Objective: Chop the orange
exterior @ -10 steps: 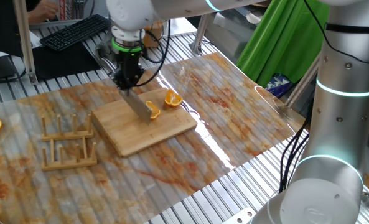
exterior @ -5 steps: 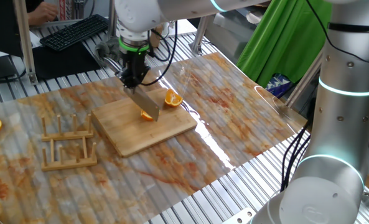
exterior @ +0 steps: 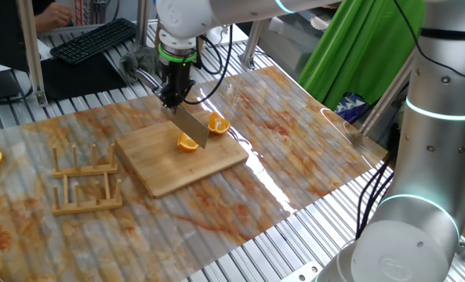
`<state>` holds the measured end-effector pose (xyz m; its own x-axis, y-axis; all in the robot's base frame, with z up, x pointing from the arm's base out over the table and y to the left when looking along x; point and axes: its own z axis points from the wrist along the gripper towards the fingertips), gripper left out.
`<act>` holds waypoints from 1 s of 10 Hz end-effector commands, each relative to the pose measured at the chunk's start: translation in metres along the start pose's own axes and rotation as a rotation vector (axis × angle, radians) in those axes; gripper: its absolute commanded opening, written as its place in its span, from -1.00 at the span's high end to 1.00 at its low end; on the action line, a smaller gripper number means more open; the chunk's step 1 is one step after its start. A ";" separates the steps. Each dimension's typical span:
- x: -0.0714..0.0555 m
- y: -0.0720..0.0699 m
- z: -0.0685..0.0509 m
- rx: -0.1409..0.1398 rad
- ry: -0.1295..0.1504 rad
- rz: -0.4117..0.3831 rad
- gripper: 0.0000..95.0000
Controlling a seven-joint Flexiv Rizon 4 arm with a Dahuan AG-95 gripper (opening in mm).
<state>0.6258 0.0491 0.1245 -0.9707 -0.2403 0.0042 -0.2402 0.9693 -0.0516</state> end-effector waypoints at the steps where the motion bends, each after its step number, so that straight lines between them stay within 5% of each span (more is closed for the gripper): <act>1: 0.001 -0.003 0.000 0.006 0.009 0.005 1.00; 10: 0.001 -0.005 0.000 0.010 0.007 0.000 1.00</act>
<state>0.6254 0.0434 0.1245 -0.9702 -0.2423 0.0077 -0.2423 0.9683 -0.0611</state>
